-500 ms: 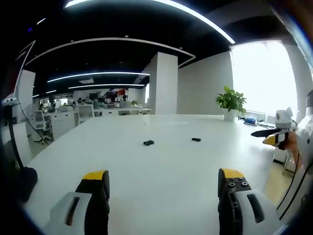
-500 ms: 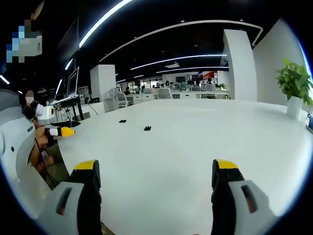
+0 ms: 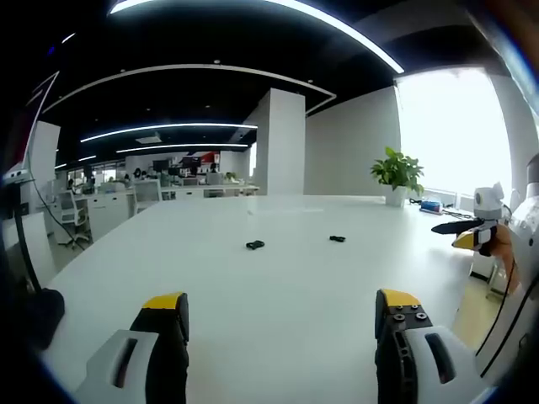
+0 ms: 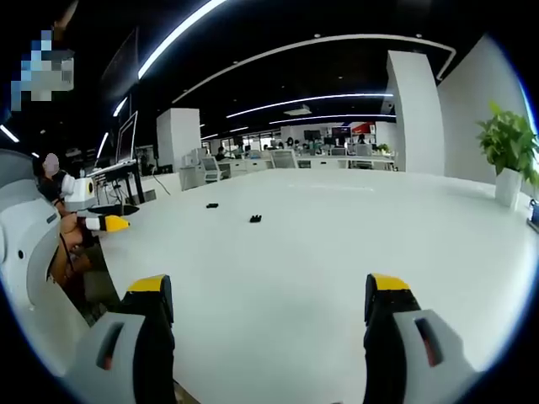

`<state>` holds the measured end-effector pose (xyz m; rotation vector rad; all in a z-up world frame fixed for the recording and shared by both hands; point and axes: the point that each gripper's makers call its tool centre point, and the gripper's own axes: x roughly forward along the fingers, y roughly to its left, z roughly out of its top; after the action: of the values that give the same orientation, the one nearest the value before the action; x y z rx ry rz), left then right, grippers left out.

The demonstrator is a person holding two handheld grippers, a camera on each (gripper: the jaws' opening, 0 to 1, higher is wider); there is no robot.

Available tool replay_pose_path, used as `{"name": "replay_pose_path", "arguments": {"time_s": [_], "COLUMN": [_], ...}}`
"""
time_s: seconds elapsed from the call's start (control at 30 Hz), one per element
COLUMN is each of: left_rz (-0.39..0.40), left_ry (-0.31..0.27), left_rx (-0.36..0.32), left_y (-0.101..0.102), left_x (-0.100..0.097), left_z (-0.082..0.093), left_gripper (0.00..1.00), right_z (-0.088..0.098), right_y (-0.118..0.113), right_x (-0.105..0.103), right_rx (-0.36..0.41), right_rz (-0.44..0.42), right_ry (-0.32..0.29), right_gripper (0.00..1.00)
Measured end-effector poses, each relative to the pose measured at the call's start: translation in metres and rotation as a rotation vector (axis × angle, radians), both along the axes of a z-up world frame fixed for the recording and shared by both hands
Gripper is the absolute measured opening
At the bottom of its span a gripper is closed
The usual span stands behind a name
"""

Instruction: Snap the two parts of the plastic buckle together until the buckle closes and remains connected.

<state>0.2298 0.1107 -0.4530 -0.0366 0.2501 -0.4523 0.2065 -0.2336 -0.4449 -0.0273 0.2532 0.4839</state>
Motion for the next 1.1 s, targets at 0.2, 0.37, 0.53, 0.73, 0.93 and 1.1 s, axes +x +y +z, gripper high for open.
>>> {"name": "replay_pose_path", "arguments": {"time_s": [0.2,0.37,0.53,0.73,0.93,1.1], "left_rz": [0.001,0.003,0.002,-0.008,-0.012,-0.008], "left_ry": [0.002,0.001,-0.001,0.0,-0.003,-0.002], "left_rx": [-0.001,0.0,-0.003,-0.009,-0.027,-0.025], "left_y": [0.0,0.001,0.001,0.0,-0.002,0.0], "left_x": [0.0,-0.001,-0.001,-0.001,-0.002,-0.002], "left_z": [0.0,0.001,0.001,0.0,0.0,-0.001], "left_gripper": [0.93,0.93,0.93,0.93,0.93,0.93], "right_z": [0.002,0.003,0.005,0.008,0.02,0.027], "right_y": [0.0,-0.001,-0.002,0.0,-0.012,-0.016], "right_x": [0.0,-0.001,0.0,0.005,0.019,0.031], "right_rx": [0.005,0.007,0.023,0.106,0.15,0.153], "right_rz": [0.003,-0.002,-0.009,-0.013,-0.067,-0.078], "right_ry": [-0.006,-0.007,-0.014,-0.004,-0.045,-0.069], "right_gripper": [0.94,0.94,0.93,0.93,0.91,0.89]}}
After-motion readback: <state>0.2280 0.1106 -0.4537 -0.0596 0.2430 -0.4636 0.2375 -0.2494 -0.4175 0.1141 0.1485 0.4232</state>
